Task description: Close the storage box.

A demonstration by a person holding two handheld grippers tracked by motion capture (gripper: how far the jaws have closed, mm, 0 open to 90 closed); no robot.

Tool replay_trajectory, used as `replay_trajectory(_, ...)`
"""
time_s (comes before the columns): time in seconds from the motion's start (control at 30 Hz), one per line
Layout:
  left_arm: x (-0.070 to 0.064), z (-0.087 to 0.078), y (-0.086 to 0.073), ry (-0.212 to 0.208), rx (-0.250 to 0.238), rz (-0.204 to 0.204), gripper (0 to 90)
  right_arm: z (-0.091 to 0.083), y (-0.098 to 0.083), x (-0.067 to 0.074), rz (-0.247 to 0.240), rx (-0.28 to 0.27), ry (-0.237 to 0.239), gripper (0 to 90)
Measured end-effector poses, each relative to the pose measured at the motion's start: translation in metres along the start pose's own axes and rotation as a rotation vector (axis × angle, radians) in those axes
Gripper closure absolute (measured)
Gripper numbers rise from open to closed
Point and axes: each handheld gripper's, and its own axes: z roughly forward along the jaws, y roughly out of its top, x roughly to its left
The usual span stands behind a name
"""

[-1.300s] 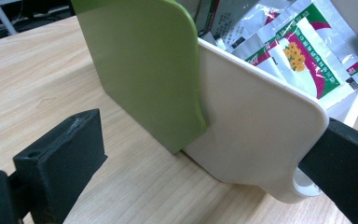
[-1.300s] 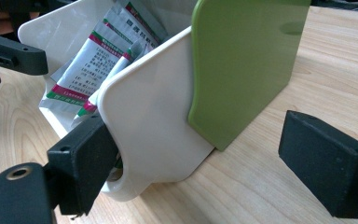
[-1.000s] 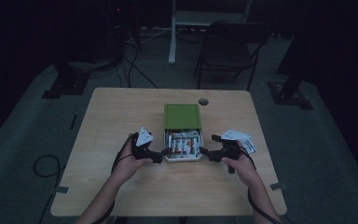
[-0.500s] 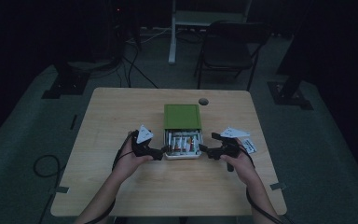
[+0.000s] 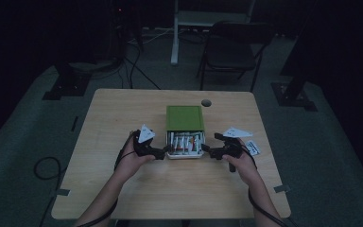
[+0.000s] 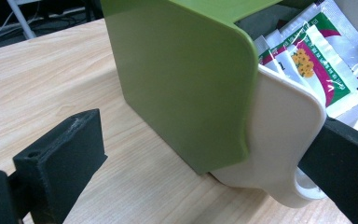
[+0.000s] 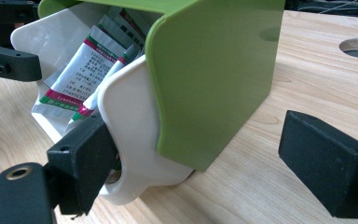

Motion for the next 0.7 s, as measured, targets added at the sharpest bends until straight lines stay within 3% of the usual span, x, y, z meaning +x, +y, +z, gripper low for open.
replay_trajectory(0.3, 0.003, 0.0041, 0.0023, 0.021, -0.004, -0.001, 2.9, 0.0039, 0.0044, -0.0021, -0.012, 0.003, -0.024, 12.1)
replay_trajectory(0.7, 0.0084, 0.0095, 0.0047, 0.034, -0.007, -0.012, 2.9, 0.0096, 0.0063, -0.0056, 0.018, -0.005, -0.042, 11.5)
